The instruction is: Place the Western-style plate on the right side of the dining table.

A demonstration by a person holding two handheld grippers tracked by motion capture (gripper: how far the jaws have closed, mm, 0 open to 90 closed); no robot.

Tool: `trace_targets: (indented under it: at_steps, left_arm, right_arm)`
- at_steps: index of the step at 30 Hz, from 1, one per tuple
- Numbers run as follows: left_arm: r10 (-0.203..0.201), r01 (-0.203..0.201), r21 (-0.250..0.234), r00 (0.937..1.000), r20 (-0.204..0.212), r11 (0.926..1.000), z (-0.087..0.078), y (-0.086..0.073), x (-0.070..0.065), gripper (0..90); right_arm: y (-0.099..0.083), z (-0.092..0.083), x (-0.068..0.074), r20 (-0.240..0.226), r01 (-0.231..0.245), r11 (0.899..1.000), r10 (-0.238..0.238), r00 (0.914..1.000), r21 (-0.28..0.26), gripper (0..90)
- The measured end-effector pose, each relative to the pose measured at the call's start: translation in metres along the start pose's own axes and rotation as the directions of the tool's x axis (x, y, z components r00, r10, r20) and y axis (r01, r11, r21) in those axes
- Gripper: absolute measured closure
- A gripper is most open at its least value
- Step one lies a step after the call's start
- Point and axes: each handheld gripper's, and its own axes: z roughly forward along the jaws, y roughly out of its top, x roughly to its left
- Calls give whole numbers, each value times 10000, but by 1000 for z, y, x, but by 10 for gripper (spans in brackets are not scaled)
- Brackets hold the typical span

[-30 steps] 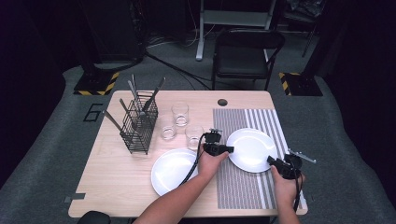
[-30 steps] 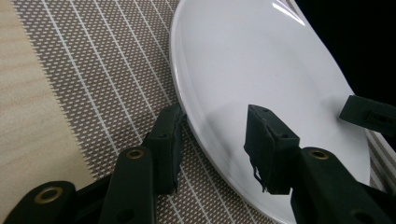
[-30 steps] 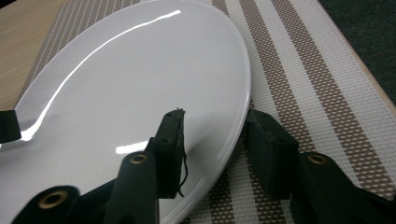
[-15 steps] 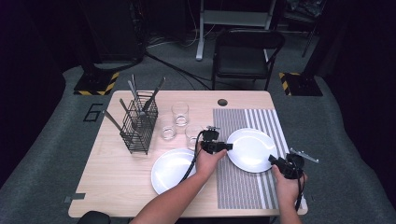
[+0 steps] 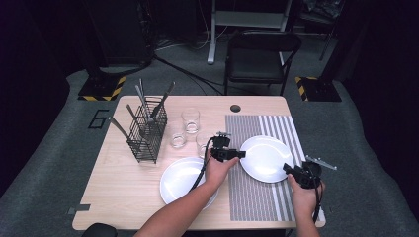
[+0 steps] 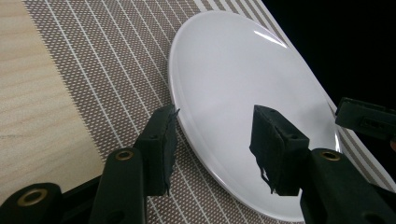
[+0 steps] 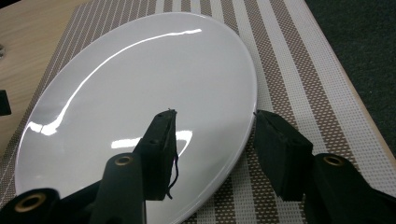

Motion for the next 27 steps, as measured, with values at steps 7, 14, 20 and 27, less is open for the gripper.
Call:
trace_targets:
  at_steps: [7,14,20,27]
  left_arm:
    - [235,-235,-17,9997,119,9997,-10,4,-4,509]
    - [807,-810,109,9964,266,9967,-26,10,-8,508]
    - [1262,-1262,-26,9916,272,9920,-45,14,-8,506]
    - [1456,-1452,-240,9891,195,9891,-67,13,-4,506]
  right_arm:
    - [6,-7,5,-234,78,9999,-76,9997,96,479]
    - [7,-13,13,-482,283,9995,-278,9985,103,478]
    - [10,-21,22,-748,506,9987,-498,9960,80,478]
    - [14,-28,34,-1112,989,9951,-987,9889,-33,467]
